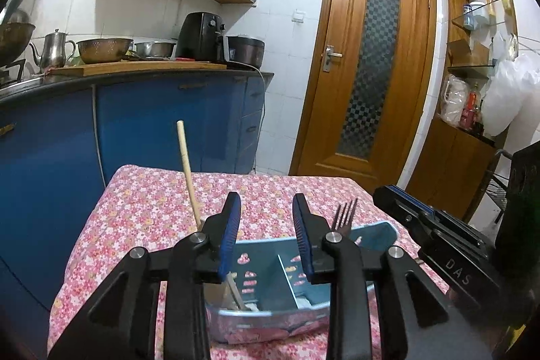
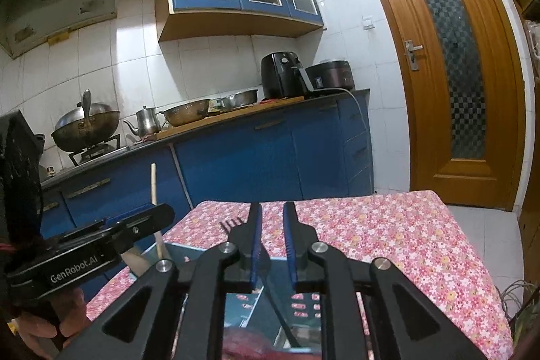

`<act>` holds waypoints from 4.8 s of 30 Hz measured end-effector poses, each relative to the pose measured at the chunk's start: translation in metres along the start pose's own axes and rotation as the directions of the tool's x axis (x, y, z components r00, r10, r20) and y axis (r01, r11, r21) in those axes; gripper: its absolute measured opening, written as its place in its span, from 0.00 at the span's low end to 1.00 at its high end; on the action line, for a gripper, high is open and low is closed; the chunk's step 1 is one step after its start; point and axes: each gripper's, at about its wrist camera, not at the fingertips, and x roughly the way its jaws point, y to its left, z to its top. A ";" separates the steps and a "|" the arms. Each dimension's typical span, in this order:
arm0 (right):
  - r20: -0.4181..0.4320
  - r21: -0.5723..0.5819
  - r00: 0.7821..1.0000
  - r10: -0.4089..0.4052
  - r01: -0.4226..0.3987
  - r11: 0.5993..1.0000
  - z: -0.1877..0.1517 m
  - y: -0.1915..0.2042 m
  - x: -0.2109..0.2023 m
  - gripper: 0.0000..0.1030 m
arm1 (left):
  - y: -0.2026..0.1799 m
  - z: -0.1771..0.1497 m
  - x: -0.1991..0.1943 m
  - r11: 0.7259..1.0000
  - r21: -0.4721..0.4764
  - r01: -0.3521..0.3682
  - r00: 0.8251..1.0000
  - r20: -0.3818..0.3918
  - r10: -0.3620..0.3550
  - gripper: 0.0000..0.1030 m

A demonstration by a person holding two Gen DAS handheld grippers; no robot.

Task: Organize utensils
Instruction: 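Open both grippers to drop the fork and spoon into the holder, then move both open grippers back down to the remaining utensils, then grasp a metal fork with the right gripper while the left grasps another metal fork, then lift both metal forks and carry them over the blue Box holder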

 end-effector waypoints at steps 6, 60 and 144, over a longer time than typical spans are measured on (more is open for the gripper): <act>-0.072 0.011 0.997 0.010 -0.010 1.000 -0.001 0.008 -0.015 0.21 | 0.002 0.000 -0.017 0.999 -0.037 -0.009 0.999 -0.035 0.008 0.31; -0.484 0.143 0.875 0.016 0.061 0.988 -0.093 0.009 -0.075 0.37 | -0.005 -0.102 -0.054 0.998 -0.068 -0.010 0.898 -0.440 -0.021 0.31; -0.505 0.192 0.846 0.173 -0.085 0.978 -0.087 0.007 -0.039 0.02 | 0.024 -0.082 -0.106 0.976 -0.180 0.120 0.941 -0.294 -0.169 0.01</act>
